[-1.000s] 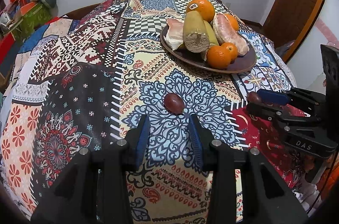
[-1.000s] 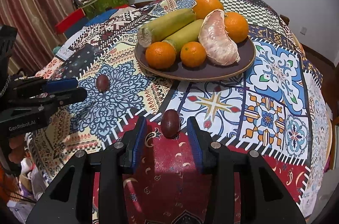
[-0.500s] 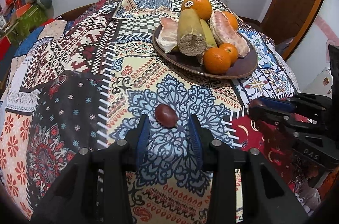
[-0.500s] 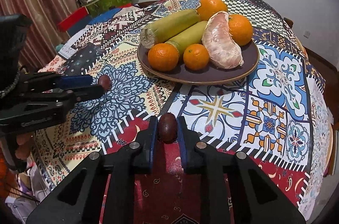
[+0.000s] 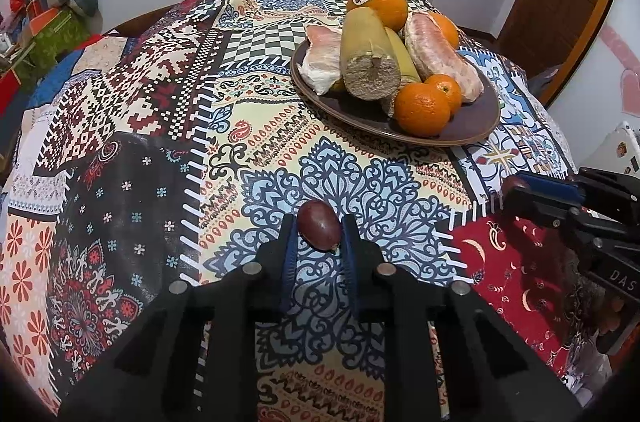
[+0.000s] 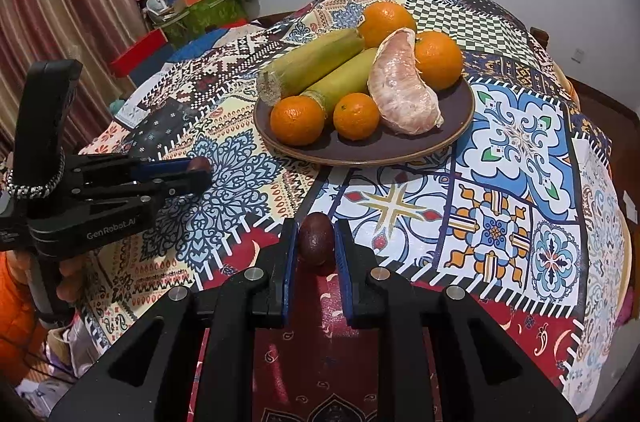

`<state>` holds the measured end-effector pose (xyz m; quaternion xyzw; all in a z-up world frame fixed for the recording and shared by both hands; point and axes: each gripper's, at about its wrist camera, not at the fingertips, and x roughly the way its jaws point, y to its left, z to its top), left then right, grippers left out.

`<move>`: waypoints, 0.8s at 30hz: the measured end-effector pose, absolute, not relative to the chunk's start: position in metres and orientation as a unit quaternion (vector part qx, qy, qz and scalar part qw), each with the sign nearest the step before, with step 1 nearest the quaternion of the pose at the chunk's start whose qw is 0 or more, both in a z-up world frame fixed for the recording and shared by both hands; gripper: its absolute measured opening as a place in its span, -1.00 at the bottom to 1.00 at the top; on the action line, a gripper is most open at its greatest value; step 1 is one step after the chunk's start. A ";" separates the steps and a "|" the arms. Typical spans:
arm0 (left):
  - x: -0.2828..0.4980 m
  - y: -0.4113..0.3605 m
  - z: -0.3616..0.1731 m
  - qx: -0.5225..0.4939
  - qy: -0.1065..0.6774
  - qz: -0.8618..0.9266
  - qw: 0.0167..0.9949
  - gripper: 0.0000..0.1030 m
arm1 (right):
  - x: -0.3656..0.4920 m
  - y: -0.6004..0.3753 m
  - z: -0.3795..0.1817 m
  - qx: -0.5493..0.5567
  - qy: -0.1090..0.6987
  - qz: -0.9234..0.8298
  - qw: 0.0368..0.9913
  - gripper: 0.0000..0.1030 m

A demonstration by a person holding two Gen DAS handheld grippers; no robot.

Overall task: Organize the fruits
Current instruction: 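Close left tool on another brown date while right tool carries its date to the plate, then lower both brown dates onto the plate rim and open both tools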

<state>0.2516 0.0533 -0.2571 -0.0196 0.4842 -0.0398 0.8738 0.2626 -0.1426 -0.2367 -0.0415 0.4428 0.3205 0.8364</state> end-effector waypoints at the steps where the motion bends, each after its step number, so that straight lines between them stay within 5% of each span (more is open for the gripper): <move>1: 0.251 0.053 -0.257 -0.019 0.484 -0.039 0.874 -0.59 | 0.262 -0.143 -0.236 -0.042 0.441 0.320 0.837 -0.67; 24: 0.285 0.024 -0.222 -0.024 0.443 -0.078 0.893 -0.59 | 0.290 -0.152 -0.210 -0.039 0.401 0.308 0.862 -0.67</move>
